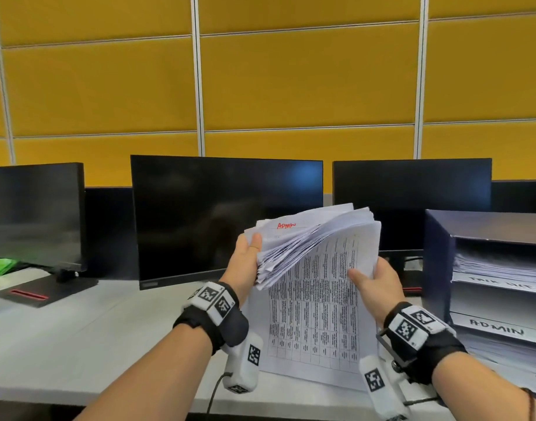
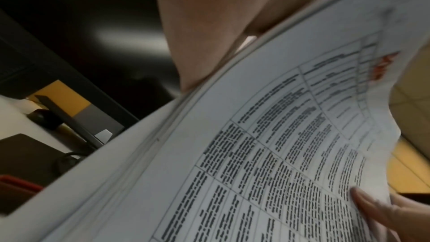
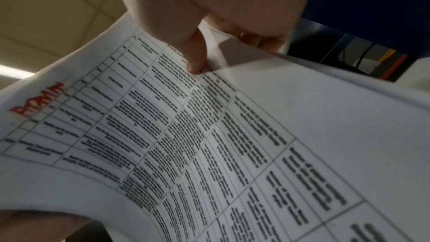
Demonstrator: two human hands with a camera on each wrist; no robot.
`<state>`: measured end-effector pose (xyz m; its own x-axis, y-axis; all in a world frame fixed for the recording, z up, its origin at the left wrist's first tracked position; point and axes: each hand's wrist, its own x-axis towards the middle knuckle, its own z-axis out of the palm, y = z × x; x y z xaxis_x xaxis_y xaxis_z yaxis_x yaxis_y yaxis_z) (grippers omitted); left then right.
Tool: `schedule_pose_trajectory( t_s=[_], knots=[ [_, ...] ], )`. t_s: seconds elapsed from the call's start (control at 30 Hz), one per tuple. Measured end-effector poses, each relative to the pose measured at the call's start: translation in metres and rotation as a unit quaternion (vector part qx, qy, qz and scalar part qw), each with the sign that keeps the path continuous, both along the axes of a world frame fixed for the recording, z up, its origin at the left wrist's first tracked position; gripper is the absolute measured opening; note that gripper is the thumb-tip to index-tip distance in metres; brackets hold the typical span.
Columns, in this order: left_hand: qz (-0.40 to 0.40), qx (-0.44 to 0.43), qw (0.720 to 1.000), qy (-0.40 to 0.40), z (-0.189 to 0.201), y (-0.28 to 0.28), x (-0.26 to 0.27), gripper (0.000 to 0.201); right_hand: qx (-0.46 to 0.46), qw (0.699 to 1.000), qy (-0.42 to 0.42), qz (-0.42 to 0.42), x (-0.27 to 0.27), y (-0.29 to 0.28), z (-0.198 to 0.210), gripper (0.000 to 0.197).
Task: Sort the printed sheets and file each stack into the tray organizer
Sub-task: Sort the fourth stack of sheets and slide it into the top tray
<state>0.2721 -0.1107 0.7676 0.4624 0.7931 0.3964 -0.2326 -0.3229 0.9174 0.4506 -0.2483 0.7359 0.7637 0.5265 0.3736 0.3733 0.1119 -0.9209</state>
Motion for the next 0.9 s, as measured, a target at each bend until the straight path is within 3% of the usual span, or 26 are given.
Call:
schedule_pose_trajectory(
  t_s=[0.1,0.2,0.33,0.53,0.67,0.8,0.9],
  knots=[
    [-0.007,-0.024,0.999,0.023,-0.004,0.002,-0.001,0.03,-0.001,1.0,-0.006,-0.002,-0.001,-0.001,0.0,0.029],
    [0.064,-0.019,0.997,-0.027,-0.001,0.007,-0.009,0.025,-0.004,1.0,-0.004,0.009,0.001,-0.002,0.0,0.029],
    [0.139,0.088,0.983,-0.079,0.011,0.004,-0.027,0.025,-0.002,1.0,0.005,0.009,0.005,0.0,0.0,0.034],
    [0.158,0.247,0.955,0.044,0.021,-0.001,-0.035,0.012,-0.009,1.0,0.006,0.011,0.007,0.0,0.0,0.036],
    [0.186,0.246,0.95,0.05,0.024,-0.003,-0.029,0.019,-0.005,1.0,-0.006,0.017,0.006,-0.004,0.001,0.035],
    [0.235,0.257,0.936,0.046,0.029,-0.004,-0.022,0.004,-0.003,0.999,0.001,0.036,0.006,-0.009,0.001,0.037],
    [0.239,0.233,0.941,0.051,0.031,-0.002,-0.019,0.005,-0.006,0.999,0.004,0.038,0.007,-0.01,0.0,0.036]
  ],
)
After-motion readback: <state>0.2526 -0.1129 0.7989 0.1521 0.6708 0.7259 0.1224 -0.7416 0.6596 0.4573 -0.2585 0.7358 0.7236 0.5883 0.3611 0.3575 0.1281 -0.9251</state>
